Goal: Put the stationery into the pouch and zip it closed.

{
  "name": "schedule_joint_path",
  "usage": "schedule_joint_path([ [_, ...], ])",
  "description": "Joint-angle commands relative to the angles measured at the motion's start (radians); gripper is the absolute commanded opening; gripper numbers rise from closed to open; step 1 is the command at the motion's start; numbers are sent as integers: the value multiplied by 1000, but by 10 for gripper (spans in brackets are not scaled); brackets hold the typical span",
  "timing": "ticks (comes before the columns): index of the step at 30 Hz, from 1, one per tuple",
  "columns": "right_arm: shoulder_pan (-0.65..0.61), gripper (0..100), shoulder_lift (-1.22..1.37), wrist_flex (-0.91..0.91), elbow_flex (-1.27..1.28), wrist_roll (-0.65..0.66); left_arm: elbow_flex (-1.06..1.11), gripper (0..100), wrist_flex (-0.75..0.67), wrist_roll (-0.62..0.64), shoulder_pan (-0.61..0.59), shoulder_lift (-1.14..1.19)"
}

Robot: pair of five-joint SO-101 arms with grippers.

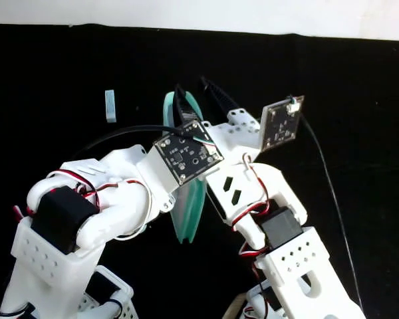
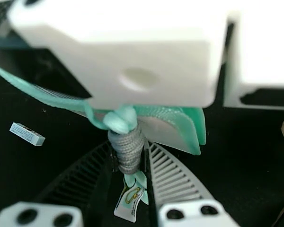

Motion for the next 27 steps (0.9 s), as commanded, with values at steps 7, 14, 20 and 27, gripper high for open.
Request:
schedule_joint_path([
  [7,27,156,-58,145,-16,0,-39,8,-14,8,-15,-8],
  [14,91,156,-51,351,-193,140,-61,8,-57,55,-15,-8],
  [20,91,156,-50,610,-346,204,-147,8,-49,57,-15,-8],
  [27,186,156,-56,725,-450,218,-246,8,-3,54,-15,-10],
])
